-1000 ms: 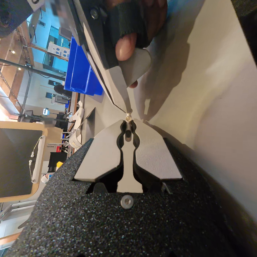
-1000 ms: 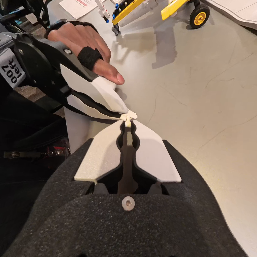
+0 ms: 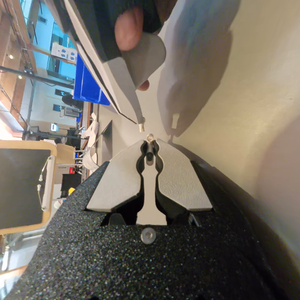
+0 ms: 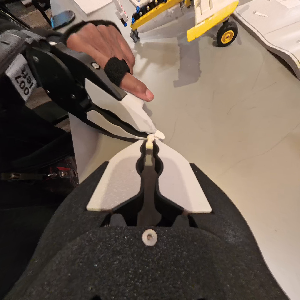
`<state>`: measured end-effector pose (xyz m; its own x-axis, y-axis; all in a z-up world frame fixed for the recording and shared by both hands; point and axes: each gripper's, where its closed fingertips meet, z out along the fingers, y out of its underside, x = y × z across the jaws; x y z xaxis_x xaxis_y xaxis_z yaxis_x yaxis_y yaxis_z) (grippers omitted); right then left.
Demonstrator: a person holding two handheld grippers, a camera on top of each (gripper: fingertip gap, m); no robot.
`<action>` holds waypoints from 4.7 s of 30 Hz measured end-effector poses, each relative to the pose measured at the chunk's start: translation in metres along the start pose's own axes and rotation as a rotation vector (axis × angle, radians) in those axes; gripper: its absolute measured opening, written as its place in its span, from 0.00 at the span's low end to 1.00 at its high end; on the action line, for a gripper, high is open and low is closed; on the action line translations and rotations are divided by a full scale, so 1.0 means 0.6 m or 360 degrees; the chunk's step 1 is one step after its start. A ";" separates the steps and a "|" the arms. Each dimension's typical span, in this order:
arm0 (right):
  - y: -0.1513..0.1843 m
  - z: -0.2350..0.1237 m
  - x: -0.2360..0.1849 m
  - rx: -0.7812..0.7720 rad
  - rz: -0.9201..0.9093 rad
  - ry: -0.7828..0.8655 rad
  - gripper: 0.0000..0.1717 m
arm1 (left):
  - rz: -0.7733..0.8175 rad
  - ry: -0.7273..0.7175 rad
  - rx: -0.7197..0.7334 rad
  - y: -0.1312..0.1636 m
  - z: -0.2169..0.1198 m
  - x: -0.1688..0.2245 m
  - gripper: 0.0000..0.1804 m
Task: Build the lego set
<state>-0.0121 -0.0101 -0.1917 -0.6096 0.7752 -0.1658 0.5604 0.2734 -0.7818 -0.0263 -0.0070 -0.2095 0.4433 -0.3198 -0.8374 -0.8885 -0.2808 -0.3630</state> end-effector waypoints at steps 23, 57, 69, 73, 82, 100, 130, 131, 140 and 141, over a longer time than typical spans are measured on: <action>-0.021 0.020 0.004 0.0082 0.0074 0.0038 0.04 | -0.0578 0.0015 0.0011 0.005 -0.001 -0.017 0.04; -0.065 0.013 0.001 0.0428 0.0019 0.0056 0.06 | -0.1050 0.0111 0.0265 0.001 -0.023 -0.046 0.04; -0.079 0.009 -0.002 0.0515 -0.0015 0.0028 0.10 | -0.1134 0.0148 0.0316 0.002 -0.027 -0.051 0.04; -0.080 -0.004 -0.001 0.0547 -0.0191 0.0026 0.13 | -0.1165 0.0201 0.0324 0.003 -0.027 -0.049 0.04; -0.049 -0.013 0.003 0.0351 -0.1289 0.0199 0.14 | -0.1254 0.0421 0.0348 0.001 -0.025 -0.038 0.04; -0.029 0.020 -0.013 0.0191 -0.1787 0.0086 0.11 | -0.1179 0.0652 0.0285 -0.008 -0.022 -0.007 0.04; -0.050 -0.004 -0.011 0.0367 -0.0836 -0.0255 0.04 | -0.1424 0.0592 0.0737 -0.031 -0.065 -0.053 0.04; -0.050 -0.004 -0.011 0.0372 -0.0827 -0.0253 0.04 | -0.1428 0.0597 0.0739 -0.031 -0.065 -0.053 0.04; -0.054 0.001 -0.008 0.0408 -0.0740 -0.0178 0.04 | -0.1465 0.0587 0.0730 -0.027 -0.062 -0.057 0.04; -0.055 0.002 -0.007 0.0414 -0.0735 -0.0172 0.04 | -0.1471 0.0589 0.0730 -0.027 -0.062 -0.057 0.04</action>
<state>-0.0284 -0.0230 -0.1659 -0.8215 0.5409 0.1803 0.0714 0.4113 -0.9087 -0.0228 -0.0249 -0.1598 0.9015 -0.4325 -0.0170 -0.1206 -0.2133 -0.9695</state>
